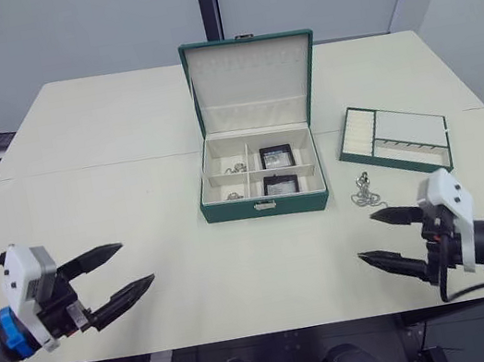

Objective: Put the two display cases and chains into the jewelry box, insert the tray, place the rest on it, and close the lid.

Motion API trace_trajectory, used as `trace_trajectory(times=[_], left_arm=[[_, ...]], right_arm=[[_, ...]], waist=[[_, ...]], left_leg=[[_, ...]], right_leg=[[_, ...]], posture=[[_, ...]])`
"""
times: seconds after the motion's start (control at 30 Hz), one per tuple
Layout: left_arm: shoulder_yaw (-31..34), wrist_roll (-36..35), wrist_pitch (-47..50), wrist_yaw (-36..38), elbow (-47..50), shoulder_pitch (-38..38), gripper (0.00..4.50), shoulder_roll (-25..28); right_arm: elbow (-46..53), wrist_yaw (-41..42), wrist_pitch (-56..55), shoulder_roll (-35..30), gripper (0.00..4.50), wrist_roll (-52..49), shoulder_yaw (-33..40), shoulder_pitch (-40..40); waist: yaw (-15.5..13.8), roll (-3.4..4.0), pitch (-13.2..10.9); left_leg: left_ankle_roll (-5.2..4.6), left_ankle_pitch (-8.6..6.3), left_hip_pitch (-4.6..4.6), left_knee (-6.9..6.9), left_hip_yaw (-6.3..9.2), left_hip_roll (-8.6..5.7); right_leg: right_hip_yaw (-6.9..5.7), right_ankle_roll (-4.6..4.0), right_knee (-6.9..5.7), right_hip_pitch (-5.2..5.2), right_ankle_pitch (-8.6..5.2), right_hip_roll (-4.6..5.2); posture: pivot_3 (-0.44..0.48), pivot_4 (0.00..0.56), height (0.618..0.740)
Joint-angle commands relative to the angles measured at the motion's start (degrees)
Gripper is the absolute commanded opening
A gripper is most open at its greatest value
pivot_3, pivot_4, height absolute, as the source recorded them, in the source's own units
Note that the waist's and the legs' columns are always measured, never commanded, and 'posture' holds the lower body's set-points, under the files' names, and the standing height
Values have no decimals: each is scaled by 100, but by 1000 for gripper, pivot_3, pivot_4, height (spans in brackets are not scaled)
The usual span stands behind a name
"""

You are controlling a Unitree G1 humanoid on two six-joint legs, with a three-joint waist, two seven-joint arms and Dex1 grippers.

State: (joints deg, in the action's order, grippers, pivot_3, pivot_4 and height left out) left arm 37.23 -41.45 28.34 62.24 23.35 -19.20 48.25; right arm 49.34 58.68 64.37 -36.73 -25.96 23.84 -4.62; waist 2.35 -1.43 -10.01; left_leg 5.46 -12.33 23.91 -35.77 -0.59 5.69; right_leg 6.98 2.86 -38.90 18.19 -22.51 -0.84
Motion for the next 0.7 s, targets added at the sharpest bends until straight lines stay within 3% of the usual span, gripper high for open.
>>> trace_trajectory(times=[0.03,0.47,0.7], left_arm=[[408,-103,-220,250,33,-217,4500,-87],[338,-402,231,-132,500,94,4500,194],[-551,-1164,995,-626,820,1609,4500,705]], right_arm=[[260,26,-585,-161,4449,-114,396,-658],[-248,-343,-1226,-618,4449,-605,224,-738],[-889,-386,-1023,-1097,4449,-1067,-86,184]], waist=[[2,-2,1],[-3,-36,22],[-46,-35,22]], left_leg=[[0,0,-1,0,-1,0],[-1,0,-8,-4,7,-1],[-1,0,-10,-13,10,-2]], right_leg=[[1,0,0,0,0,0],[-3,-1,-1,-2,0,0],[-4,-1,-4,-3,1,0]], posture=[[0,150,740],[0,150,740],[0,150,740]])
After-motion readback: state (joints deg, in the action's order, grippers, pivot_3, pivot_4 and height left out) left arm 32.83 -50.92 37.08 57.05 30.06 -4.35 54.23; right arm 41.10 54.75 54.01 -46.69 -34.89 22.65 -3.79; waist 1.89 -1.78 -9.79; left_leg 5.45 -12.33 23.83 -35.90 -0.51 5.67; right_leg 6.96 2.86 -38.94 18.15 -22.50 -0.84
